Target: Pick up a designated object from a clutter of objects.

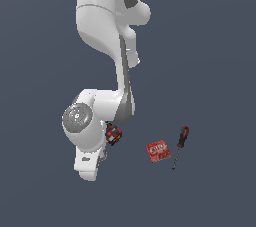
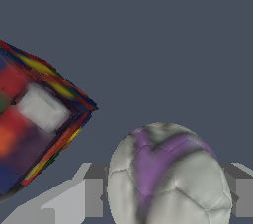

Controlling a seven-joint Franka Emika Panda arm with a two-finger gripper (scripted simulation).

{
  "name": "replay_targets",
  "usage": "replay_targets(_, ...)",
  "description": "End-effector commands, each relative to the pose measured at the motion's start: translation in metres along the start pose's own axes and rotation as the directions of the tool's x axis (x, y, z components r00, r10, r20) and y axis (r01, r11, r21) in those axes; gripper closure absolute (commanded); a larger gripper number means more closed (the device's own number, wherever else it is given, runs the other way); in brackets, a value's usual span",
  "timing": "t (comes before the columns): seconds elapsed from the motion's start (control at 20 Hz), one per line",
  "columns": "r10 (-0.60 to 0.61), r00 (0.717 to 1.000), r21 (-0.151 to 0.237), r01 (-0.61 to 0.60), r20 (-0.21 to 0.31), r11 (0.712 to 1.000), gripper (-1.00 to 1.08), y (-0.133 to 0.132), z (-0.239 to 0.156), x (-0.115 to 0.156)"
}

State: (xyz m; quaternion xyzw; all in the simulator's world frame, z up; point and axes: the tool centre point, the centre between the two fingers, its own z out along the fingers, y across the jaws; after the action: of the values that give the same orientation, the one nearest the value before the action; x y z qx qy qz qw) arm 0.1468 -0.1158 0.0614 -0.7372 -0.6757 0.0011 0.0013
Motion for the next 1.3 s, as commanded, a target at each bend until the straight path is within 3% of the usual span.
replay_targets(0.0,0.000,1.000,-0.002,0.000,0.001,1.000,1.08,-0.008,-0.011,-0.001)
replay_targets(1.25,0.000,1.000,-0.002,0.000,0.002,1.000,1.08,-0.144,-0.168,-0.013)
